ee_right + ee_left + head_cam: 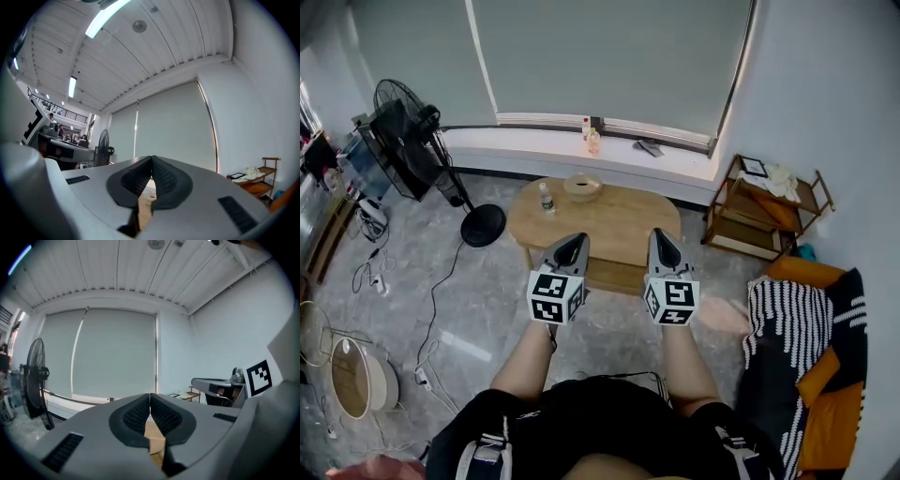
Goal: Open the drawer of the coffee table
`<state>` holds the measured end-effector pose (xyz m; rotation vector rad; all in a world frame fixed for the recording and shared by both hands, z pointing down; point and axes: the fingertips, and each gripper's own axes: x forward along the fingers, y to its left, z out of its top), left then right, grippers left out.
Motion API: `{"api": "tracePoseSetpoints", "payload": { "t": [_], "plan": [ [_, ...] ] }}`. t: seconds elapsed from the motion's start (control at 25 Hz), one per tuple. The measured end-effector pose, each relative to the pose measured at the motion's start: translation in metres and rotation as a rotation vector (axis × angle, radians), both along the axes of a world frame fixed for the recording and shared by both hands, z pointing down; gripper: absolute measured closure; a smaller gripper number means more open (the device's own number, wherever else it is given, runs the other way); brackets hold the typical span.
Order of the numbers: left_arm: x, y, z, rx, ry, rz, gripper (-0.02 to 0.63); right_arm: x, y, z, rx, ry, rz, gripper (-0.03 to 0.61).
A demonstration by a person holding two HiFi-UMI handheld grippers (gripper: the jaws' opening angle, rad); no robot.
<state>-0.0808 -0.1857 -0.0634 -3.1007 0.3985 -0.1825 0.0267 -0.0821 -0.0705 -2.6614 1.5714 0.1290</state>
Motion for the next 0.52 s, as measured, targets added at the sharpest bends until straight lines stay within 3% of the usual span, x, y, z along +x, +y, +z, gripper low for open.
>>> {"api": "tracePoseSetpoints", "payload": {
  "t": [0.16, 0.52],
  "plan": [
    [-0.016, 0.000, -0.014, 0.067, -0.012, -0.012, 0.592, -0.016, -0.002, -0.015, 0.014, 0.000, -0.008, 0.565],
    [-0.034, -0.003, -0.006, 0.074, -0.011, -0.024, 0.592, -0.036, -0.001, -0.009, 0.011, 0.029, -0.007, 0.565]
  ]
}}
